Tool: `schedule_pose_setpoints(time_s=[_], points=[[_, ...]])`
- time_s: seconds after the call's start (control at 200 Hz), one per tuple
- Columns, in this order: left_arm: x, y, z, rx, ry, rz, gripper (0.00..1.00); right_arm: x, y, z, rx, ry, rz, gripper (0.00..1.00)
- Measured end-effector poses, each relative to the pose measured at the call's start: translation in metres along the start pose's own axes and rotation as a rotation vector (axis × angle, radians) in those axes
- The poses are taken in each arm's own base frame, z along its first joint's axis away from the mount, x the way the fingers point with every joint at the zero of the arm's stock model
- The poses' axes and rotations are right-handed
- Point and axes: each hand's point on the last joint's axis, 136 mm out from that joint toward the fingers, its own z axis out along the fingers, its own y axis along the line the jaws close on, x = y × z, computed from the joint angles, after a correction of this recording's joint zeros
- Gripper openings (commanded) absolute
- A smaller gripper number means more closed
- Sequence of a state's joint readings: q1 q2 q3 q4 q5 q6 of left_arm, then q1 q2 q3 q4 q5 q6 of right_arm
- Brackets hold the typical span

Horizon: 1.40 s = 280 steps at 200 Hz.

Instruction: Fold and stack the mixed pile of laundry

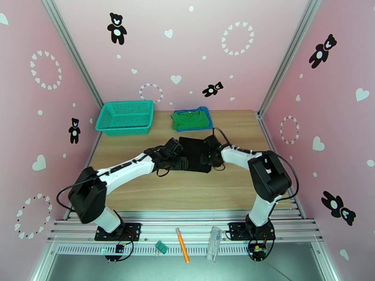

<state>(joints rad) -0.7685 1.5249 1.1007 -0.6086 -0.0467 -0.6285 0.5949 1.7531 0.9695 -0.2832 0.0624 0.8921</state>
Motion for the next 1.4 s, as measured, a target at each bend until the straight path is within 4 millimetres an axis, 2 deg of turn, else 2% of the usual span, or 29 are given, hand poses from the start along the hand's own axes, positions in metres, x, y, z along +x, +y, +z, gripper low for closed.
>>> schedule_pose_setpoints(time_s=[0.14, 0.235, 0.31, 0.345, 0.385, 0.415, 0.501, 0.586, 0.696, 0.801, 0.901, 1.046, 1.141, 1.196, 1.326, 1.401], points=[[0.012, 0.015, -0.022, -0.011, -0.014, -0.038, 0.91, 0.028, 0.044, -0.006, -0.055, -0.021, 0.030, 0.54], [0.024, 0.025, -0.022, -0.028, 0.006, -0.064, 0.92, 0.030, 0.064, -0.015, -0.076, -0.028, 0.027, 0.56], [0.032, 0.032, -0.016, -0.048, 0.028, -0.080, 0.93, 0.015, 0.073, -0.025, -0.075, -0.061, 0.019, 0.63], [0.034, 0.033, -0.014, -0.055, 0.037, -0.086, 0.93, 0.007, 0.074, -0.031, -0.066, -0.079, -0.001, 0.71], [0.036, 0.033, -0.010, -0.059, 0.045, -0.092, 0.92, -0.001, 0.074, -0.039, -0.055, -0.093, -0.035, 0.74], [0.037, 0.034, -0.007, -0.062, 0.051, -0.098, 0.92, -0.007, 0.073, -0.046, -0.047, -0.101, -0.065, 0.81], [0.040, 0.033, 0.005, -0.067, 0.075, -0.116, 0.93, -0.026, 0.070, -0.066, -0.040, -0.104, -0.158, 0.83], [0.042, 0.031, 0.017, -0.063, 0.089, -0.145, 0.93, -0.057, 0.065, -0.084, -0.058, -0.089, -0.281, 0.85], [0.037, 0.027, 0.026, -0.046, 0.081, -0.190, 0.93, -0.098, 0.057, -0.092, -0.071, -0.076, -0.428, 0.86], [0.027, 0.026, 0.031, -0.028, 0.053, -0.240, 0.92, -0.118, 0.057, -0.076, -0.083, -0.032, -0.576, 0.86], [0.016, 0.030, 0.040, -0.014, 0.026, -0.295, 0.93, -0.125, 0.063, -0.045, -0.117, 0.031, -0.690, 0.86], [0.006, 0.049, 0.061, -0.045, 0.022, -0.361, 0.93, -0.130, 0.069, 0.005, -0.174, 0.108, -0.758, 0.86], [0.008, 0.062, 0.076, -0.082, 0.043, -0.386, 0.93, -0.125, 0.065, 0.028, -0.190, 0.153, -0.757, 0.84], [0.006, 0.066, 0.080, -0.093, 0.053, -0.395, 0.93, -0.119, 0.062, 0.035, -0.194, 0.179, -0.745, 0.82], [-0.011, 0.059, 0.085, -0.073, 0.038, -0.384, 0.93, -0.100, 0.052, 0.048, -0.196, 0.215, -0.681, 0.81], [-0.021, 0.058, 0.092, -0.073, 0.040, -0.370, 0.92, -0.093, 0.049, 0.040, -0.201, 0.193, -0.623, 0.81]])
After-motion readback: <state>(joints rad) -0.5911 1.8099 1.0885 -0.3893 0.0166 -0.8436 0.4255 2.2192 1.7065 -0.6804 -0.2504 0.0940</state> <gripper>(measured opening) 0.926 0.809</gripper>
